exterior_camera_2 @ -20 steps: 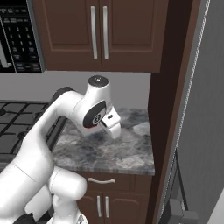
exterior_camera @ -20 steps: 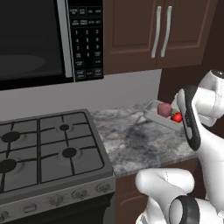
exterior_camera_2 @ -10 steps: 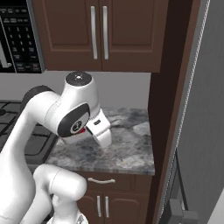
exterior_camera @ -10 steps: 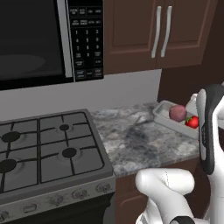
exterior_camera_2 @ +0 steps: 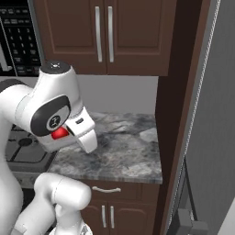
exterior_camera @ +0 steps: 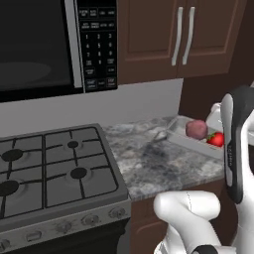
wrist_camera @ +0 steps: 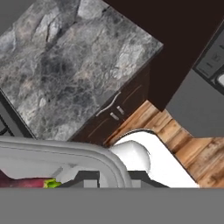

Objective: Take the onion and tomato out of the freezer and place them in the tupperware container on the counter. Then put the tupperware containing the vegetables back in the freezer.

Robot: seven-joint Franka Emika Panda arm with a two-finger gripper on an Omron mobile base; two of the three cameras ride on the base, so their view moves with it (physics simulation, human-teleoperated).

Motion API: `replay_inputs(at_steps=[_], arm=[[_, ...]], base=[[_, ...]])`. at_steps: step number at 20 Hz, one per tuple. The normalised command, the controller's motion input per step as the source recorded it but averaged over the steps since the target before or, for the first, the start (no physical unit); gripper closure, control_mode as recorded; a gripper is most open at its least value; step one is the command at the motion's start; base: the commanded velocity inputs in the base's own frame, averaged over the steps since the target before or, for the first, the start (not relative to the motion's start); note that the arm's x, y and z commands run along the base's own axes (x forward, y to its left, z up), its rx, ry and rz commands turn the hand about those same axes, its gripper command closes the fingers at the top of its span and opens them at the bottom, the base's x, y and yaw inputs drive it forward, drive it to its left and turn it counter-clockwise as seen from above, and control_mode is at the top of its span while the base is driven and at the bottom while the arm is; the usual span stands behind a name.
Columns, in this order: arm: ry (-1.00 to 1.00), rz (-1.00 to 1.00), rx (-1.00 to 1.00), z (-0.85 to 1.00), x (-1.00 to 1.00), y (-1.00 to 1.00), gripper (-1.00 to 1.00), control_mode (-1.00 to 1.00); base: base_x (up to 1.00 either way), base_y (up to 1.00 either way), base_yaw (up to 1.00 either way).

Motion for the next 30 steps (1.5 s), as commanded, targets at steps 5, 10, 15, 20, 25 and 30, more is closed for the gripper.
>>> replay_inputs(at_steps=[5,10,15,20,25,30], arm=[[0.02,0.15,0.0,0.18,-0.39,0.42,1.0,-1.0],[0.0,0.25,0.0,0.12,-0.56,0.14,1.0,-1.0],[0.0,0.13,0.0,0.11,-0.14,0.19,1.0,1.0],[0.0,0.0,0.0,0.0,0.0,0.0,1.0,1.0],[0.0,0.0,0.0,0.0,0.0,0.0,1.0,1.0],[0.0,0.0,0.0,0.0,0.0,0.0,1.0,1.0]], base=[[0.0,0.0,0.0],[0.0,0.0,0.0],[-0.07,0.08,0.0],[-0.83,0.5,0.0],[-1.0,0.19,-0.09],[-1.0,0.0,-0.47]])
